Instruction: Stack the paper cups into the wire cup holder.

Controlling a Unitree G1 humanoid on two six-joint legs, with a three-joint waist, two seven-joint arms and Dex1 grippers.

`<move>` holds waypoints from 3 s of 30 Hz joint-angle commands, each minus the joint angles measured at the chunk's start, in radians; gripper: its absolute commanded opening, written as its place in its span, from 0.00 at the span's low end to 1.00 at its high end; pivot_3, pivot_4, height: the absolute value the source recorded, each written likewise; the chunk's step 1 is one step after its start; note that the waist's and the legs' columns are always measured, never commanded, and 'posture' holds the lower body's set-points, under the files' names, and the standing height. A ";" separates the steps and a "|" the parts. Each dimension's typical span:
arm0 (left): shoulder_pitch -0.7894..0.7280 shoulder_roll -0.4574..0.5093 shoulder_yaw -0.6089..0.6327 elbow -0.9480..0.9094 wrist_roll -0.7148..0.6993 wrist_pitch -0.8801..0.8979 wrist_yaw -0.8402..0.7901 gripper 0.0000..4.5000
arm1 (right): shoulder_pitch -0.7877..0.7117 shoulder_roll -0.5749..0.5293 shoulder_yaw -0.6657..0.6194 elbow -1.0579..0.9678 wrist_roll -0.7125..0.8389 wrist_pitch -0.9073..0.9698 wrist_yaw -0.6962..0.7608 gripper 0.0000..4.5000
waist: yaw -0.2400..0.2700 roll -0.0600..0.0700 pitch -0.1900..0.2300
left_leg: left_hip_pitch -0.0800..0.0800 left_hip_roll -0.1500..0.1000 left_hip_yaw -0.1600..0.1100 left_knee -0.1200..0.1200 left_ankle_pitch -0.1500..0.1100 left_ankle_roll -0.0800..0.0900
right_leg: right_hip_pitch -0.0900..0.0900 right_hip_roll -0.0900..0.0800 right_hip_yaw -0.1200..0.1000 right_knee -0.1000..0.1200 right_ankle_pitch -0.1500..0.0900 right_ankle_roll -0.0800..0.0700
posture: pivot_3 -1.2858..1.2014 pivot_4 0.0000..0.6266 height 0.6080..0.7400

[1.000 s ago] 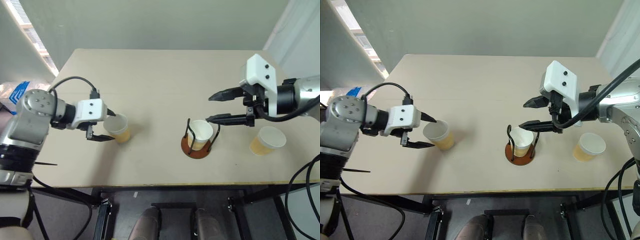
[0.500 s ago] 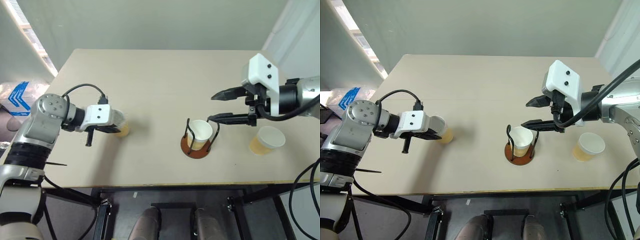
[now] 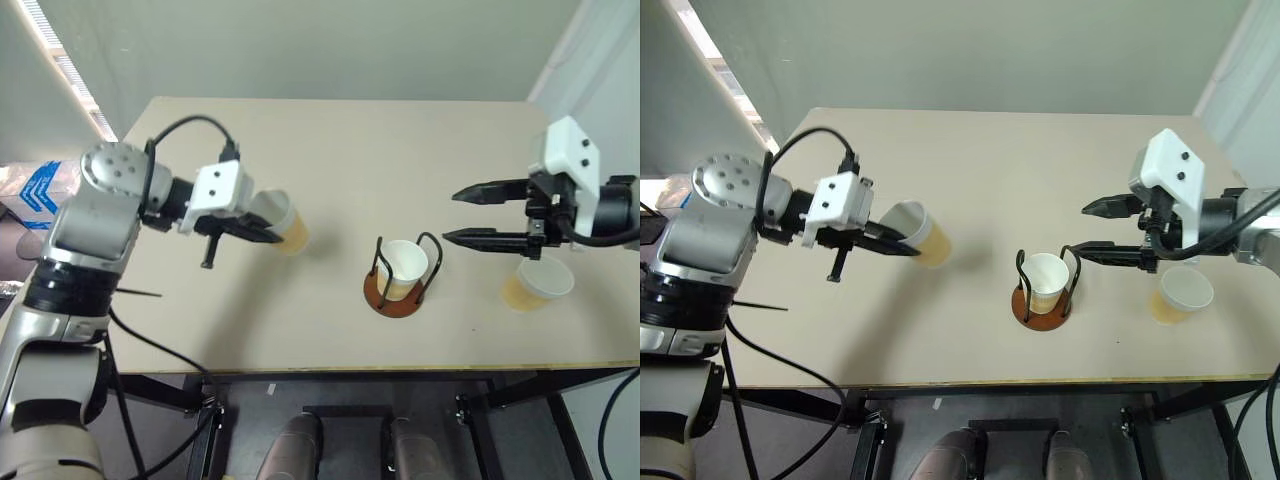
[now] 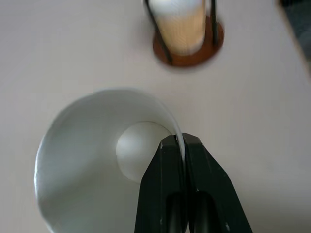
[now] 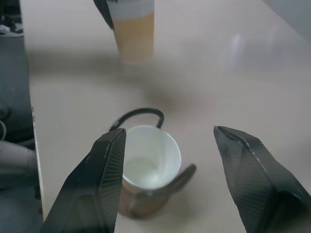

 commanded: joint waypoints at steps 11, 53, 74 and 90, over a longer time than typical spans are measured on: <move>-0.365 -0.137 -0.166 0.067 -0.252 -0.004 -0.061 0.01 | 0.161 -0.115 -0.288 -0.131 0.237 0.146 -0.029 0.68 | 0.002 0.000 0.000 | 0.001 -0.002 0.002 0.001 0.001 0.003 | 0.003 -0.001 0.003 -0.001 -0.002 0.009 | 0.52 0.24 1.00; -0.494 -0.535 -0.442 0.443 -0.029 -0.468 -0.049 0.92 | 0.250 -0.269 -0.339 -0.116 0.261 0.094 -0.091 0.68 | 0.030 0.000 0.000 | -0.008 -0.002 0.006 0.024 -0.014 0.004 | 0.006 -0.003 0.005 -0.001 -0.007 0.035 | 0.52 0.24 1.00; 0.010 -0.153 0.010 -0.056 -0.083 0.044 0.149 1.00 | 0.694 -0.370 -0.204 0.050 -0.294 -0.181 -0.026 0.99 | 0.022 0.004 -0.002 | -0.004 -0.002 0.012 0.027 -0.017 0.007 | 0.009 -0.003 0.007 -0.001 -0.006 0.035 | 0.52 0.24 1.00; 0.117 -0.101 0.042 -0.224 -0.087 0.188 0.241 1.00 | 0.679 -0.333 -0.098 0.179 -0.402 -0.278 0.024 0.99 | 0.015 0.004 -0.002 | 0.006 -0.002 0.009 0.025 -0.016 0.013 | 0.017 -0.002 0.006 -0.001 -0.004 0.018 | 0.52 0.24 1.00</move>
